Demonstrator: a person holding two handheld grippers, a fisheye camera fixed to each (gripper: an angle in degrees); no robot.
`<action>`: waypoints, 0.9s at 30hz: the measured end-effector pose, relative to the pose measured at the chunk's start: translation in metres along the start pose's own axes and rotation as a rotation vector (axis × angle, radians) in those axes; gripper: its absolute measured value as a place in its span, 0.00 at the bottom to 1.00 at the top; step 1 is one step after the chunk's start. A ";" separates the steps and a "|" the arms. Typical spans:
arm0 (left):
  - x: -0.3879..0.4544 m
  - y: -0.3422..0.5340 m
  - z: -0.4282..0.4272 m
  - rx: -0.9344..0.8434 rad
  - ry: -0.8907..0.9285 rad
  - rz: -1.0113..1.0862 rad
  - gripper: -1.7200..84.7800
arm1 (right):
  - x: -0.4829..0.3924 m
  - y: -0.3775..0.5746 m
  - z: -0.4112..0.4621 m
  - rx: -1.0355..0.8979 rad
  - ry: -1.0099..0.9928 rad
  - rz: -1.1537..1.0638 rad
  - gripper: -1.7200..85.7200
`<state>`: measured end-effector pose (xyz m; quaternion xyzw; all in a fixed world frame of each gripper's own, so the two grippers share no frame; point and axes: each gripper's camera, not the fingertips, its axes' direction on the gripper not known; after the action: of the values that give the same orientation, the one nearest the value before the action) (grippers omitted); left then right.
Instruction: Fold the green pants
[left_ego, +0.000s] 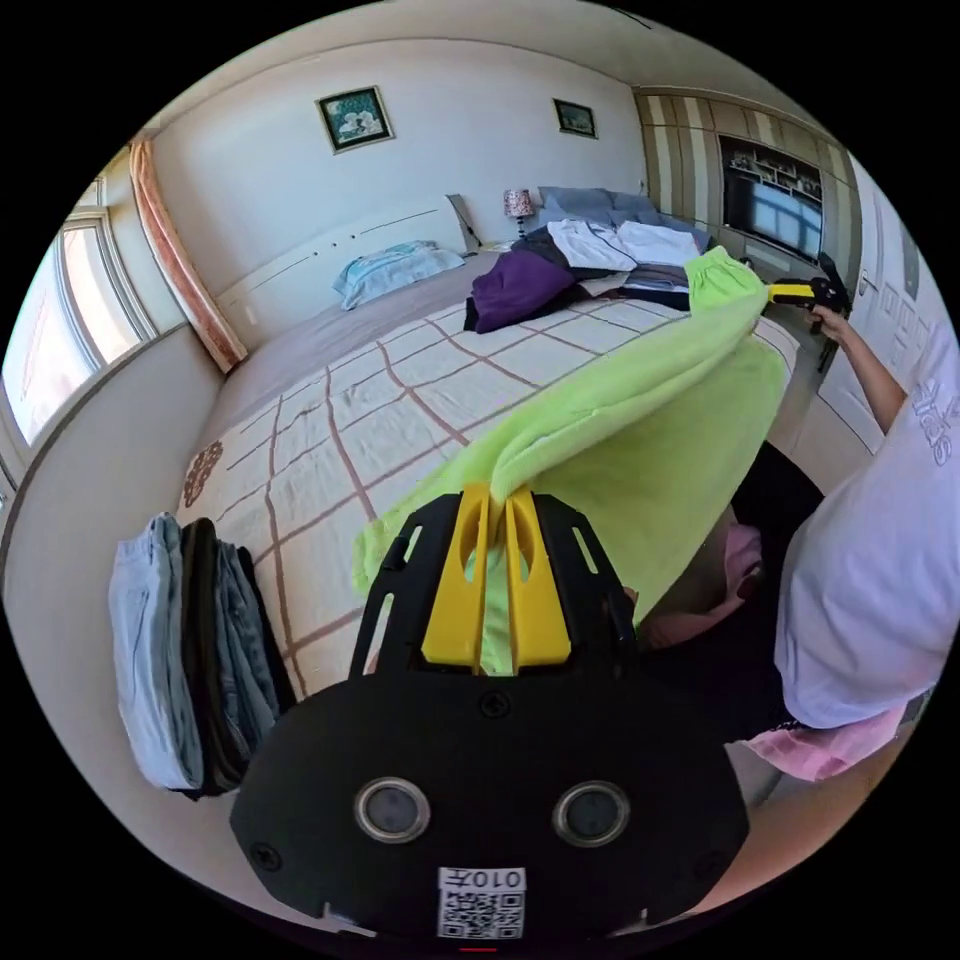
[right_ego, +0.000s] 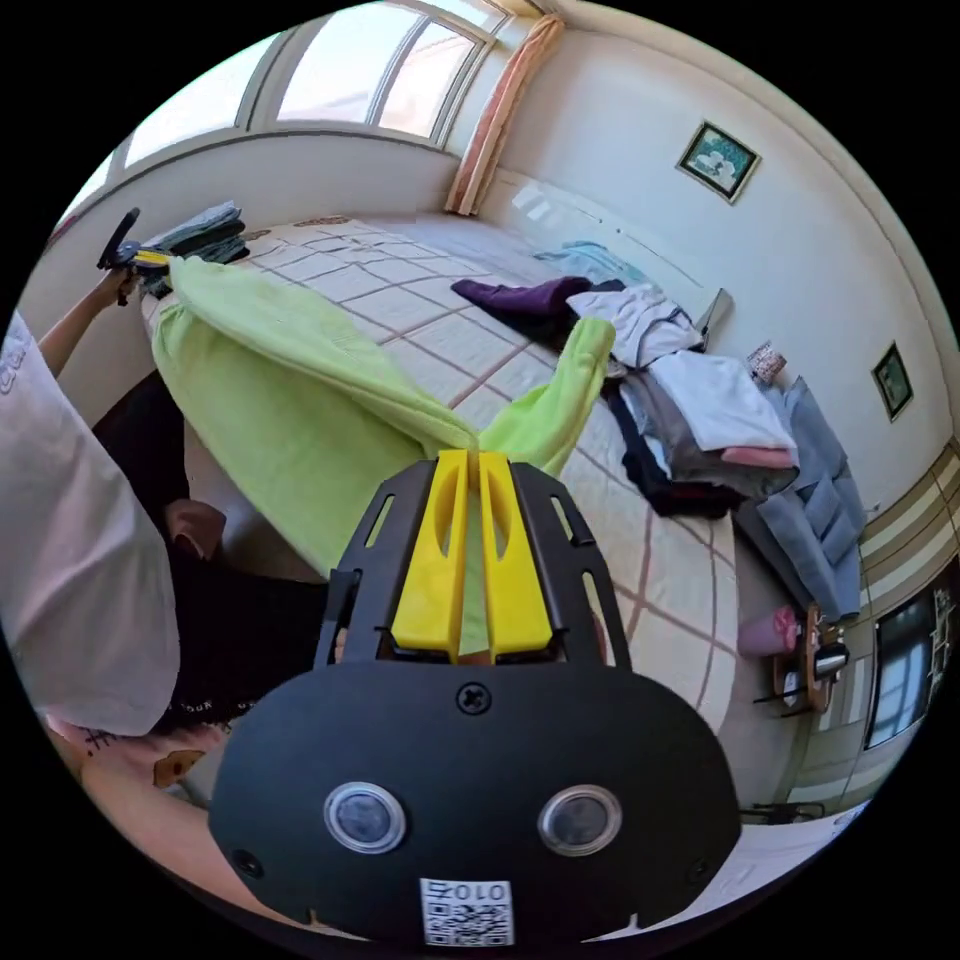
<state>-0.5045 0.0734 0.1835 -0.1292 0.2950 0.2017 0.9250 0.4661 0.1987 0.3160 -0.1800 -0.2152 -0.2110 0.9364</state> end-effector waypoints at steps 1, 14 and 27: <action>0.003 0.023 0.016 -0.060 0.047 -0.040 0.02 | -0.008 0.020 0.019 -0.058 -0.043 0.018 0.04; 0.008 0.109 -0.023 -0.011 0.040 -0.060 0.02 | 0.017 0.104 0.026 -0.019 -0.120 0.130 0.04; -0.003 0.190 -0.024 -0.071 0.093 -0.092 0.03 | 0.031 0.159 0.063 -0.099 -0.175 0.119 0.06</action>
<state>-0.6039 0.2317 0.1432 -0.1847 0.3241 0.1630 0.9134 0.5458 0.3500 0.3450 -0.2563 -0.2745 -0.1487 0.9148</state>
